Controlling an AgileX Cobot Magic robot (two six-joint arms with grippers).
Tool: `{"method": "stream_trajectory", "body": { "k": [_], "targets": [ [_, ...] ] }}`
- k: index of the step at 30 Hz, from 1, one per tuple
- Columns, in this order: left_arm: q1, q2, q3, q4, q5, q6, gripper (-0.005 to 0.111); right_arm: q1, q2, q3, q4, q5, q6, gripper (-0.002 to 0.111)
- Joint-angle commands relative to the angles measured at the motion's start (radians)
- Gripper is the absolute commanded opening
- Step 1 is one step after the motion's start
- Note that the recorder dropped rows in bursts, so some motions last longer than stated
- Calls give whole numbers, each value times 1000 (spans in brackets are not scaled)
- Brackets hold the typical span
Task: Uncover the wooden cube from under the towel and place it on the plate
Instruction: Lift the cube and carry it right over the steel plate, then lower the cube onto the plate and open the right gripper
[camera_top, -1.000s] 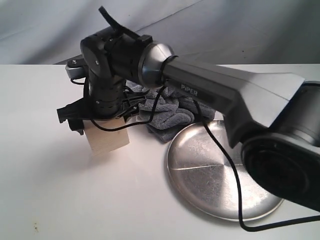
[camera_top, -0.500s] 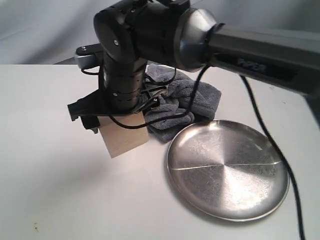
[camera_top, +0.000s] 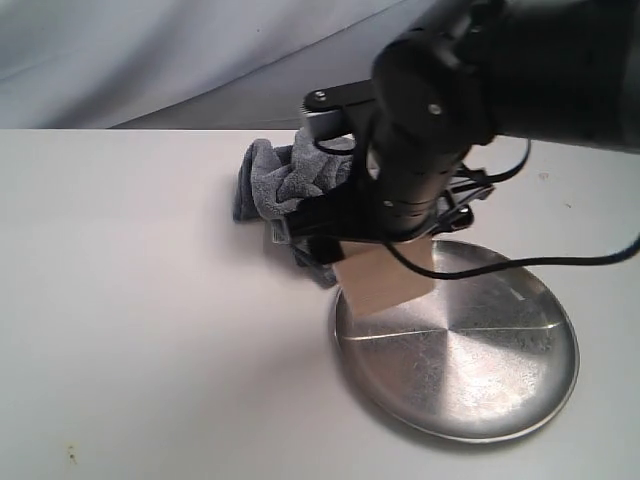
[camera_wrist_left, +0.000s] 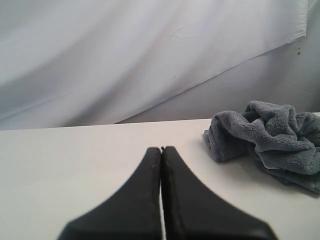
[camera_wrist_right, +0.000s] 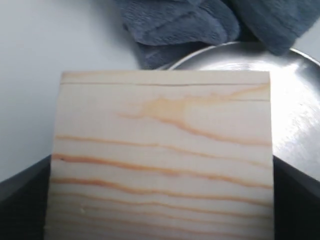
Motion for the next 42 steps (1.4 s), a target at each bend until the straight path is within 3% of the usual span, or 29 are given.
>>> {"method": "stream_trajectory", "body": {
  "k": [1, 15, 42],
  "targets": [
    [-5, -4, 4, -2, -3, -3, 0, -75, -102, 116, -20, -66, 21, 0],
    [-5, -4, 4, -2, -3, -3, 0, -279, -226, 418, 106, -349, 22, 0],
    [-5, -4, 4, -2, -3, -3, 0, -294, -95, 442, 119, -552, 3, 0]
  ]
}}
